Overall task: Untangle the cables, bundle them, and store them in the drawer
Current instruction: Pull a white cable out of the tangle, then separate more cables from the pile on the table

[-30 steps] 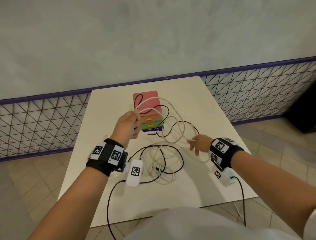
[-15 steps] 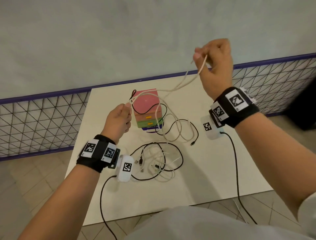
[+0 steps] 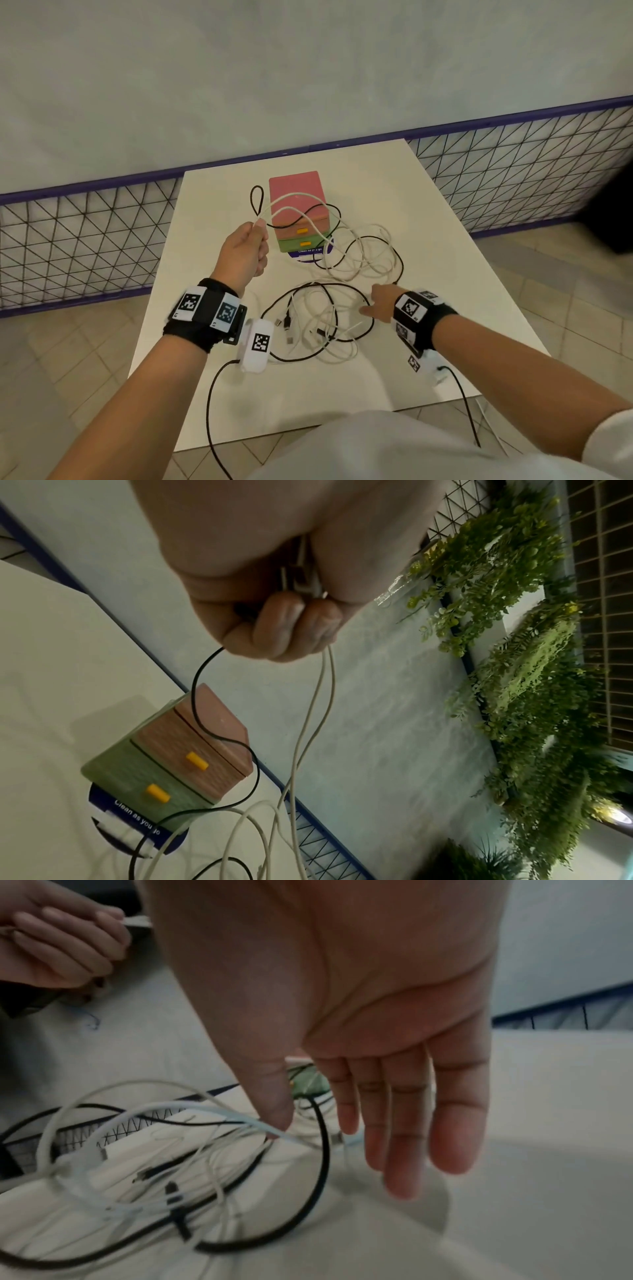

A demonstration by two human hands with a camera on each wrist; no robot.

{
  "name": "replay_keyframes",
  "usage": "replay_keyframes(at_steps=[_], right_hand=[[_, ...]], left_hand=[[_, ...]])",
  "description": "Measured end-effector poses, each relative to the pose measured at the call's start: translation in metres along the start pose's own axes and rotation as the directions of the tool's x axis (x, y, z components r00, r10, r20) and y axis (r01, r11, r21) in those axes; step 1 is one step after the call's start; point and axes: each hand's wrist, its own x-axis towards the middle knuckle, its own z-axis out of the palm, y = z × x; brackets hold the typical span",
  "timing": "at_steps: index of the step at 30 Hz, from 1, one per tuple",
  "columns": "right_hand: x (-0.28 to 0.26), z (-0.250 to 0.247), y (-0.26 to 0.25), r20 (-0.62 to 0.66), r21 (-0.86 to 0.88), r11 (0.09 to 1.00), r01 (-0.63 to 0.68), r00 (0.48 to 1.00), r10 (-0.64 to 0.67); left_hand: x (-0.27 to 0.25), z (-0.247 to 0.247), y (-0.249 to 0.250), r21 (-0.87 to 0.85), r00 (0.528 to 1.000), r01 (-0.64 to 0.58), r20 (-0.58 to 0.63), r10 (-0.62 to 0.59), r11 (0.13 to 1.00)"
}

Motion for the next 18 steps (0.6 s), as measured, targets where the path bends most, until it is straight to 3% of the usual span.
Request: replay_keyframes(at_steps=[3,6,9,13,15,16,18], right_hand=[[0.005,0.004,0.0,0.025,0.117,0.993,0.029,0.999,-0.032],[-0.006,-0.021,-0.01,-0.105,0.402,0.894,0.2,0.979,-0.173],[-0.033,-0.061,-0.024,-0.392,0.55,0.676,0.49,0.866,-0.309],[-0.051,-0.096,-0.028,-0.71,0.522,0.478,0.706,0.67,-0.216],[-0.044,-0.093,-0.022,-0.778,0.472,0.53,0.704,0.616,-0.125],[-0.037,-0.088,-0.016,-0.772,0.455,0.603,0.656,0.627,-0.1],[-0.024,-0.073,-0.004,-0.667,0.382,0.81,0.446,0.74,-0.093]], left_hand=[[-0.001,0.003,-0.002,0.013,1.0,0.008,0.026,-0.009,1.0],[-0.001,0.005,-0.006,0.016,0.999,0.026,0.04,-0.027,1.0],[0.0,0.008,-0.01,0.012,0.999,0.031,0.04,-0.031,0.999],[0.001,0.01,-0.01,-0.015,1.0,0.015,0.028,-0.014,1.0],[0.002,0.009,-0.009,-0.012,1.0,0.008,0.019,-0.007,1.0],[0.002,0.009,-0.008,-0.012,1.0,0.003,0.015,-0.003,1.0],[0.003,0.008,-0.008,-0.014,1.0,0.0,0.009,0.0,1.0]])
